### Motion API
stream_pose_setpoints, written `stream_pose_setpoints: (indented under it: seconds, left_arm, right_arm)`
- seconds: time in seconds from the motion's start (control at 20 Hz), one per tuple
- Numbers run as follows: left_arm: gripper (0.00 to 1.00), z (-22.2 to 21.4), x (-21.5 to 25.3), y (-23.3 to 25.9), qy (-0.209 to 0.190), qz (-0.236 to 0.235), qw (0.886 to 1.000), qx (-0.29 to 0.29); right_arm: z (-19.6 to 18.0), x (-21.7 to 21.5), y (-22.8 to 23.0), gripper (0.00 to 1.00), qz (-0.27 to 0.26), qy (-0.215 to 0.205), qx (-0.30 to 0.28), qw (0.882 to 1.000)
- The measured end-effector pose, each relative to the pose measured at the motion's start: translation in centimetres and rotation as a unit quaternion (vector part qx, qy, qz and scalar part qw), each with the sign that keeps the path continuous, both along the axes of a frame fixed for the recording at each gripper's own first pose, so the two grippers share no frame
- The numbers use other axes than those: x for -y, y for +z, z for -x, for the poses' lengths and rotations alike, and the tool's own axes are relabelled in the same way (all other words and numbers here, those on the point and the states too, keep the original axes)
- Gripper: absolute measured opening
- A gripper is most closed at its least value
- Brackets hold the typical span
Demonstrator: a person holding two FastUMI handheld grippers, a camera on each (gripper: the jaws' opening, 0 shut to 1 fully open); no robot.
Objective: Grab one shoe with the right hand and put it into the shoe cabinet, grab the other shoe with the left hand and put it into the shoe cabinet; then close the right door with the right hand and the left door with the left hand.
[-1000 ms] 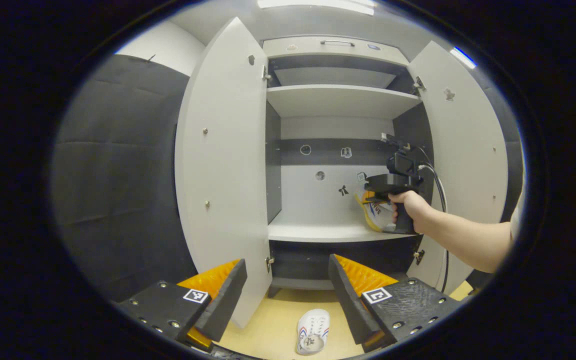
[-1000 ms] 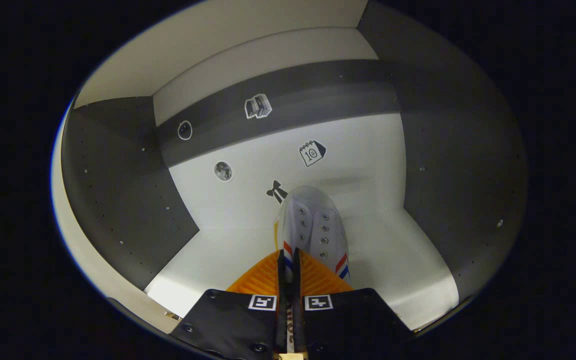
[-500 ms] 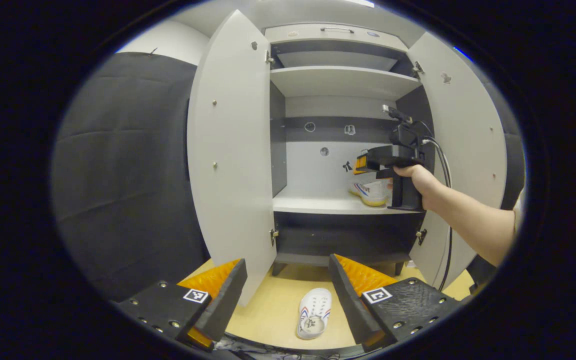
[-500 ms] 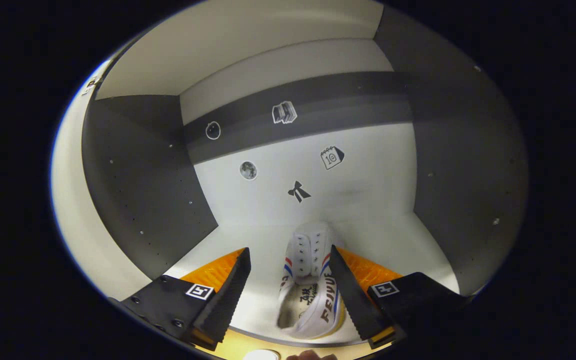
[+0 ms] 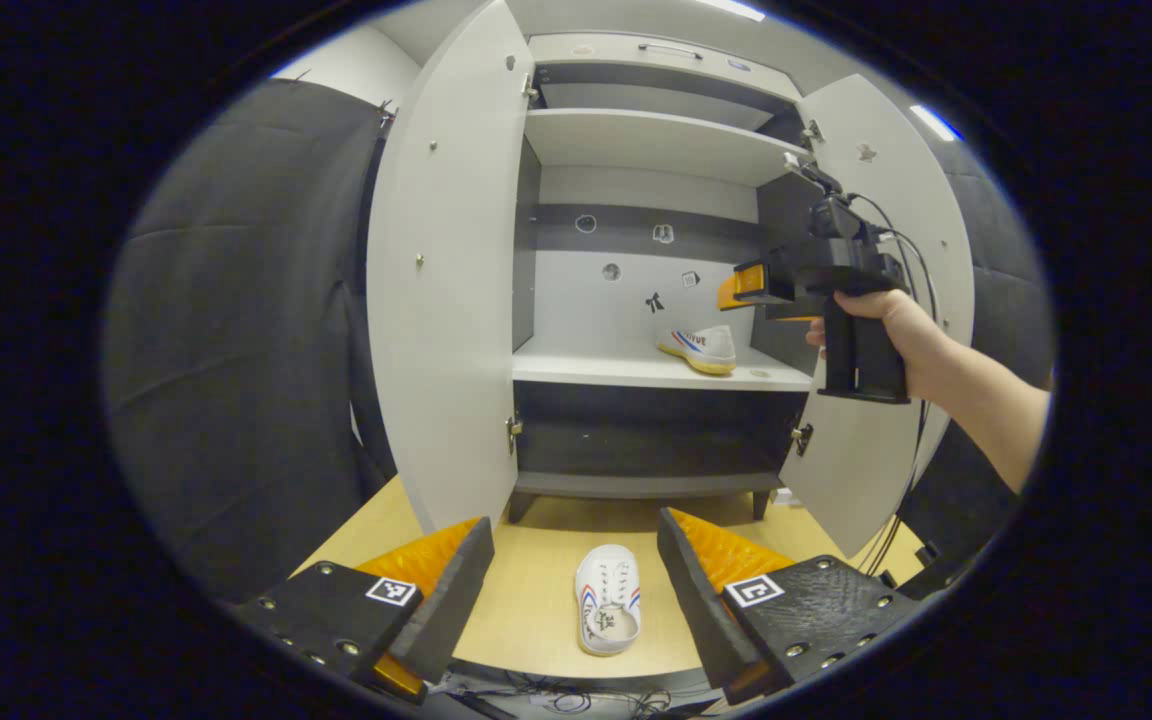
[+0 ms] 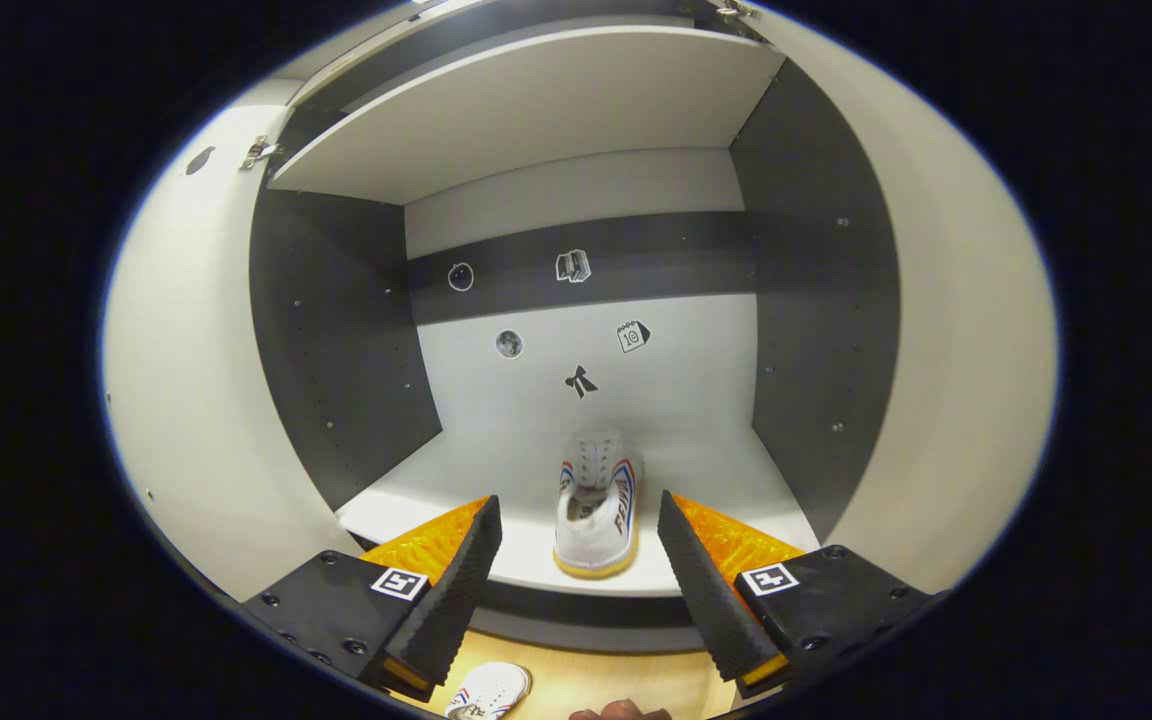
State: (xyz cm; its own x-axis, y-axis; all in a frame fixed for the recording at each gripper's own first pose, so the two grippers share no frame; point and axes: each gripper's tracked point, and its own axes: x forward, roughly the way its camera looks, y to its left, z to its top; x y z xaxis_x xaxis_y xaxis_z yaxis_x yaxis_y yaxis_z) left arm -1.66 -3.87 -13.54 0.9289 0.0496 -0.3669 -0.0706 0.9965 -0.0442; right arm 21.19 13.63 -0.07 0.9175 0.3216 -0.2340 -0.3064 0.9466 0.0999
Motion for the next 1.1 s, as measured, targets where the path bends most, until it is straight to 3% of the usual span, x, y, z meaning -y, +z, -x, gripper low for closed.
stream_pose_setpoints:
  seconds: [0.4, 0.75, 0.85, 1.1]
  left_arm:
    - [0.95, 1.3, 2.1, -8.1, -0.079, 0.092, 0.989, -0.081]
    - [0.92, -2.5, 3.2, -14.4, -0.111, 0.095, 0.979, -0.141]
    - [0.96, -4.0, 3.3, -17.2, -0.117, 0.085, 0.976, -0.161]
    - [0.92, -6.9, 3.2, -24.0, -0.11, 0.094, 0.965, -0.218]
  right_arm:
    - [10.9, 2.7, -4.6, 0.98, 0.045, -0.018, -0.022, 0.999]
    - [17.3, 5.1, -7.1, 0.99, 0.039, -0.044, -0.04, 0.997]
    - [19.3, 6.0, -8.0, 0.98, 0.038, -0.055, -0.048, 0.997]
    - [23.4, 8.0, -9.7, 0.98, 0.063, -0.063, -0.067, 0.994]
